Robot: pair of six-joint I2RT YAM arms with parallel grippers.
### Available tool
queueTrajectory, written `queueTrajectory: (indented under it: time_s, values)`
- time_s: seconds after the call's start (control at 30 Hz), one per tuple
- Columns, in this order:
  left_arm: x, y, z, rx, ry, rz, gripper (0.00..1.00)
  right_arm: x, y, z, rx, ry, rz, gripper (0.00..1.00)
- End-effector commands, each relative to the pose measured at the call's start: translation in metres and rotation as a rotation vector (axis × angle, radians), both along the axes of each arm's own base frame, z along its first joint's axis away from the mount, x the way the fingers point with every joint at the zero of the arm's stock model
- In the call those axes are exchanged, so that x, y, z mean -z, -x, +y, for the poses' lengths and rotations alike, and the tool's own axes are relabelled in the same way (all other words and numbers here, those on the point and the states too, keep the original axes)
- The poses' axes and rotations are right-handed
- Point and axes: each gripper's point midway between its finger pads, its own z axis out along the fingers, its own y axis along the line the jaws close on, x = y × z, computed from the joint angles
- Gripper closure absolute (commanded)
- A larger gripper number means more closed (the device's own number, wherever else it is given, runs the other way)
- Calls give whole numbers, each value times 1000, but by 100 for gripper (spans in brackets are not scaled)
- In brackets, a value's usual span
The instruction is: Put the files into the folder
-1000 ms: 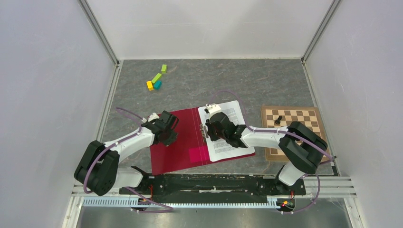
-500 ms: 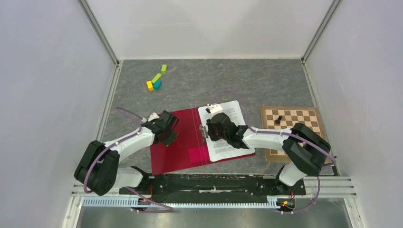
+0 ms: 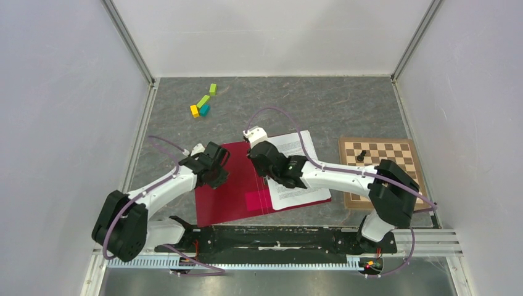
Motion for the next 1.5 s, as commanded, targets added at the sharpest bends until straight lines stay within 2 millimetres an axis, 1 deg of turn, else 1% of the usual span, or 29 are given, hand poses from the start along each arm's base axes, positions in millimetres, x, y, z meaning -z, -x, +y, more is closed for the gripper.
queueTrajectory:
  time_s: [0.0,0.17,0.33,0.47,0.77,0.97,1.13,1.2,1.33,1.47]
  values:
    - [-26,4,3,83,-15,-47,98,2,-5,-5,8,123,-27,78]
    - [-28,22,18,70,-53,-18,98,9,-5,-1,-4,181,-18,80]
    - [-10,41,25,75,-64,40,98,7,-7,2,2,213,-42,81]
    - [-2,48,27,74,-59,53,98,4,-10,2,8,234,-56,81]
    - [9,57,39,5,-87,66,98,5,-8,5,-3,232,-50,81]
    - [9,57,42,-47,-84,65,98,1,-6,9,-14,208,-44,81]
    - [10,59,34,-48,-74,130,98,-5,-5,9,-15,190,-43,81]
    - [10,56,31,-35,-79,138,98,-7,-5,9,-11,184,-45,81]
    - [9,53,31,-35,-94,140,98,-12,-6,12,-18,175,-50,80]
    - [8,52,34,-52,-108,137,98,-13,-6,16,-29,174,-49,80]
